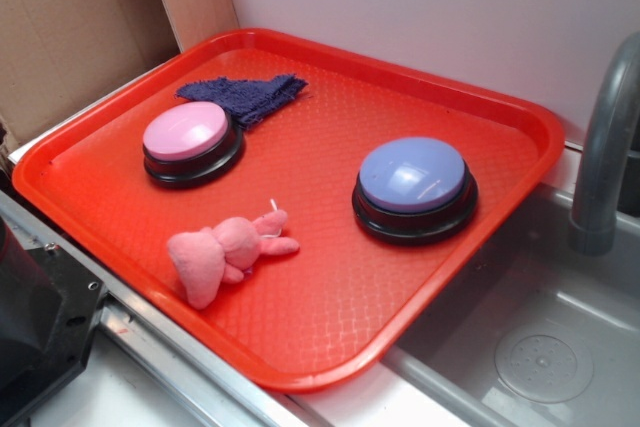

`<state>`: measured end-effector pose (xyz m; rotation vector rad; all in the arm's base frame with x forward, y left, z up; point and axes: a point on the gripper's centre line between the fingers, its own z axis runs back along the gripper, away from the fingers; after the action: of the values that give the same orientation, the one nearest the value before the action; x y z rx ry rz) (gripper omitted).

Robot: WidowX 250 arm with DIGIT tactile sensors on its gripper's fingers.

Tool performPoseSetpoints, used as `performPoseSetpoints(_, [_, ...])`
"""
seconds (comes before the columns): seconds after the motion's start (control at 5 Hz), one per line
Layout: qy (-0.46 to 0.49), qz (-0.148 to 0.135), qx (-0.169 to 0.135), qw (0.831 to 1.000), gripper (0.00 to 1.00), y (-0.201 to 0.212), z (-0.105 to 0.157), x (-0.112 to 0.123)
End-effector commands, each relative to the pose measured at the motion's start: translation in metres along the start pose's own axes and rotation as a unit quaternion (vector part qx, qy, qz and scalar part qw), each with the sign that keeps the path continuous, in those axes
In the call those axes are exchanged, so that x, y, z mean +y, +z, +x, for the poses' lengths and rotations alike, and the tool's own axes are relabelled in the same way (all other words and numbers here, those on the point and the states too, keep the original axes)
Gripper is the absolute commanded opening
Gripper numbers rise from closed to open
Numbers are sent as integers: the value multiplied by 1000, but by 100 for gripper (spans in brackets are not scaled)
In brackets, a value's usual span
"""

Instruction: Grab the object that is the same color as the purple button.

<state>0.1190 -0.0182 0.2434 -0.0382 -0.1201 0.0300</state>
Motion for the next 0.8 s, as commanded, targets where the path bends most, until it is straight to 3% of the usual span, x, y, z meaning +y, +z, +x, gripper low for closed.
performPoseSetpoints(0.0, [0,0,0,1000,100,0,0,0])
performPoseSetpoints(0.4, [-82,-28,-43,995,100,-26,48,23])
performPoseSetpoints(0.6, [-112,-19,-58,992,100,-43,76,38])
